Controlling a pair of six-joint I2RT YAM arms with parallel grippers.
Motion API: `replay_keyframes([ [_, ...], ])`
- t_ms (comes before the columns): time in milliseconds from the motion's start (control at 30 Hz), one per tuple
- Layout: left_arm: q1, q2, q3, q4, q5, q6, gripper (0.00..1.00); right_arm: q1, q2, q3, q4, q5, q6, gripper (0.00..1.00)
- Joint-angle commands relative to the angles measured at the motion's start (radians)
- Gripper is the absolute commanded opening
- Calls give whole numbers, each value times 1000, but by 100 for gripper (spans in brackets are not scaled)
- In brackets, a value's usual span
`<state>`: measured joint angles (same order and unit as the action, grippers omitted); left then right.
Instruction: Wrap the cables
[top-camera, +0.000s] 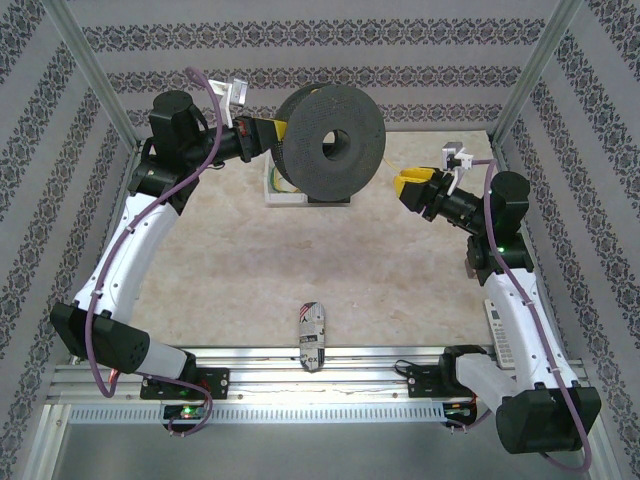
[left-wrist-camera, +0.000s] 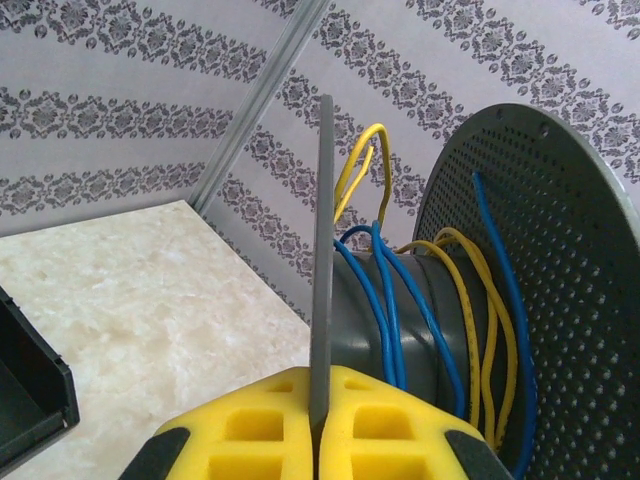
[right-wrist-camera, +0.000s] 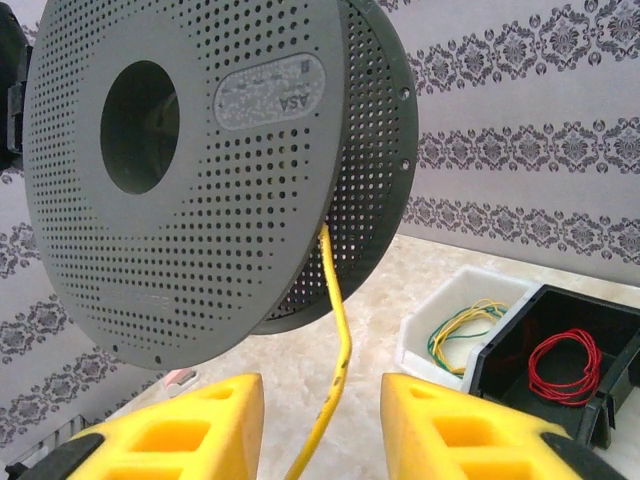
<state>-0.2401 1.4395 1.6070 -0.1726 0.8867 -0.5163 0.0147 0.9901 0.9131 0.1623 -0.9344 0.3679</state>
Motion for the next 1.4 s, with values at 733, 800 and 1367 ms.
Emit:
replay_keyframes([
  [733, 7, -4, -23, 328, 3, -252, 0, 174, 31, -21, 26, 106, -71, 0],
  [800, 6, -2, -37, 340, -25, -268, 0, 227, 36, -19, 28, 147, -86, 0],
  [1367, -71, -48, -137, 342, -251, -230, 0, 478, 136, 33, 207, 309, -73, 0],
])
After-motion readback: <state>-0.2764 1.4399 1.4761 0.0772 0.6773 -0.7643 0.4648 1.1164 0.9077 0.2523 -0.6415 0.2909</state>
